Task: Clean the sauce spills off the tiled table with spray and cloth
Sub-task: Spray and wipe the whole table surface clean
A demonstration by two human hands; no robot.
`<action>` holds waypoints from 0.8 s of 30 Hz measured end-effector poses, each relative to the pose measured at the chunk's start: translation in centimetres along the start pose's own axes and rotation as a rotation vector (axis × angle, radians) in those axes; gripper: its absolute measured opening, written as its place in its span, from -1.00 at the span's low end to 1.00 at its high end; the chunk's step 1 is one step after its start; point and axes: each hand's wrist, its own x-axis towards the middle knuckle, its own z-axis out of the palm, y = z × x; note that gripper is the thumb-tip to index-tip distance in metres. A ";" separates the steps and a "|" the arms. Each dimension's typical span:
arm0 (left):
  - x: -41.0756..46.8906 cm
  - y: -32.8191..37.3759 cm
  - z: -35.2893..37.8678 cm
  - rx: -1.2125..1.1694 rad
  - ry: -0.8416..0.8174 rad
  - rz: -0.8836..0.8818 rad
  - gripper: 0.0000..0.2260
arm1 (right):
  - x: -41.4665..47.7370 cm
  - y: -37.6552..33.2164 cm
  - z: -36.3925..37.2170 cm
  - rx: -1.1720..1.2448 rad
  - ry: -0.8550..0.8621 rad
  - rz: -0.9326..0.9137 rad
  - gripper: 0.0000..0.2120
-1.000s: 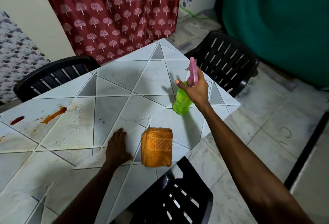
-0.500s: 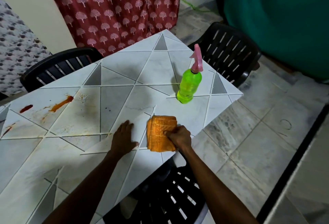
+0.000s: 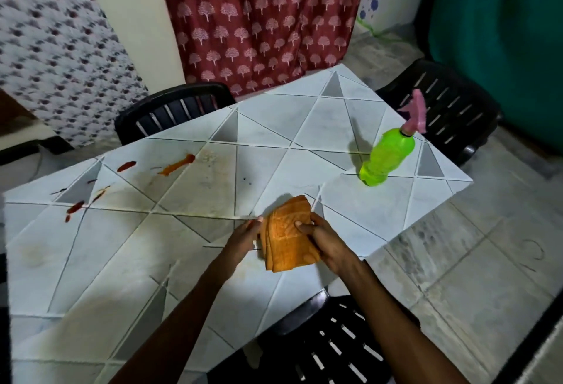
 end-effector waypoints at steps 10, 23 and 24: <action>-4.5 -0.6 -11.1 -0.253 -0.005 0.087 -0.75 | 0.1 3.7 13.4 -0.447 0.288 -0.101 -0.63; -5.7 0.8 -20.0 -0.289 -0.068 0.092 -0.81 | -1.0 3.9 25.2 -0.063 -0.075 -0.057 -0.54; -5.7 0.8 -20.5 -0.280 -0.104 0.086 -0.80 | -0.7 3.9 25.5 0.003 -0.095 -0.044 -0.54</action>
